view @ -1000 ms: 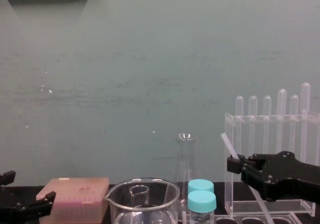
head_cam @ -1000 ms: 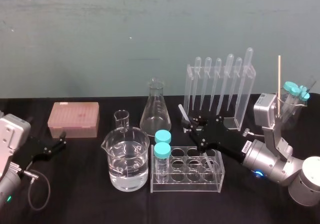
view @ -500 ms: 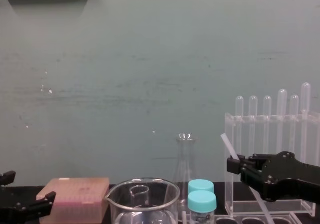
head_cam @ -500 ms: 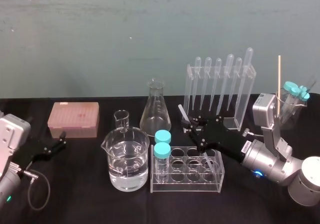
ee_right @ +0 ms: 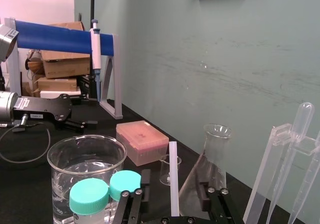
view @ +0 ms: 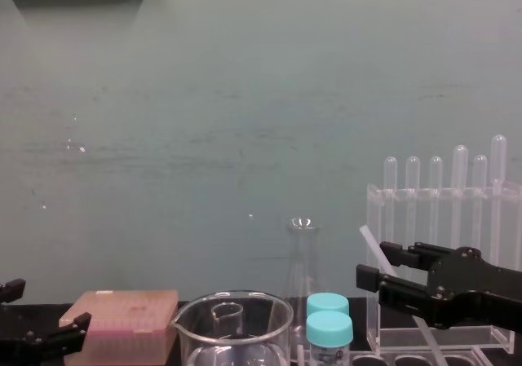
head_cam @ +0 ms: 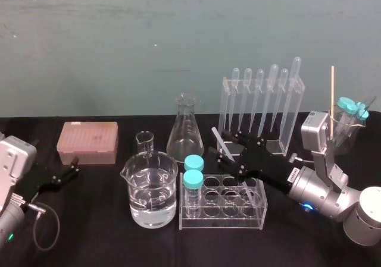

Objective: Pick up the stirring rod with one hand, then place it down.

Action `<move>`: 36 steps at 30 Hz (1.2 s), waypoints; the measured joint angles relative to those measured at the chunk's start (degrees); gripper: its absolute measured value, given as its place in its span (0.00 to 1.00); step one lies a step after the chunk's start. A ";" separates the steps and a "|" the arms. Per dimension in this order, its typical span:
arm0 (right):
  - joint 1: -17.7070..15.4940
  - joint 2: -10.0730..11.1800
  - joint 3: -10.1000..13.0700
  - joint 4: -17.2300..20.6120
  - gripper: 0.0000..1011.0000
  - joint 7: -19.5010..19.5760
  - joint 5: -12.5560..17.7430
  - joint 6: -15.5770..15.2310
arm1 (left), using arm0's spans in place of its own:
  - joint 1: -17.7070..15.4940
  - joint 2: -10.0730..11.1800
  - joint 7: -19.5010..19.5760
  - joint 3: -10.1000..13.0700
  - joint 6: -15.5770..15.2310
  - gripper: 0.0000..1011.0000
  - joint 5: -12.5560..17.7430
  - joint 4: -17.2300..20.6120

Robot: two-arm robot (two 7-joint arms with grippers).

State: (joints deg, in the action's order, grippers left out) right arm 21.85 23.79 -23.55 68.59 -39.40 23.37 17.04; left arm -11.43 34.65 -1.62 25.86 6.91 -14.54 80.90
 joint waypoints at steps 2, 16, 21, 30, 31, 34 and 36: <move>0.00 0.00 0.00 0.00 0.57 -0.01 0.01 0.01 | 0.00 0.00 0.00 0.00 0.00 0.99 0.00 0.00; -1.02 -1.61 3.88 4.15 0.98 2.41 2.59 5.56 | 0.00 0.00 0.00 0.00 0.00 0.99 0.00 0.00; -2.24 -2.45 6.68 7.37 0.99 9.67 -1.52 7.04 | 0.00 0.00 0.00 0.00 0.00 0.99 0.00 0.00; -5.19 -1.80 10.43 9.27 0.99 20.03 -7.88 -0.04 | 0.00 0.00 0.00 0.00 0.00 0.99 0.00 0.00; -5.60 -1.59 10.69 9.37 0.99 20.47 -8.18 -0.86 | 0.00 0.00 0.00 0.00 0.00 0.99 0.00 0.00; -7.64 -0.57 11.52 10.03 0.99 21.97 -9.58 -4.99 | 0.00 0.00 0.00 0.00 0.00 0.99 0.00 0.00; -8.35 -0.20 11.67 10.33 0.99 22.20 -10.04 -6.49 | 0.00 0.00 0.00 0.00 0.00 0.99 0.00 0.00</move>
State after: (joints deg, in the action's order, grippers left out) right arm 13.50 23.59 -11.88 78.92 -17.21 13.33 10.55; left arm -11.44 34.64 -1.62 25.86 6.91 -14.55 80.90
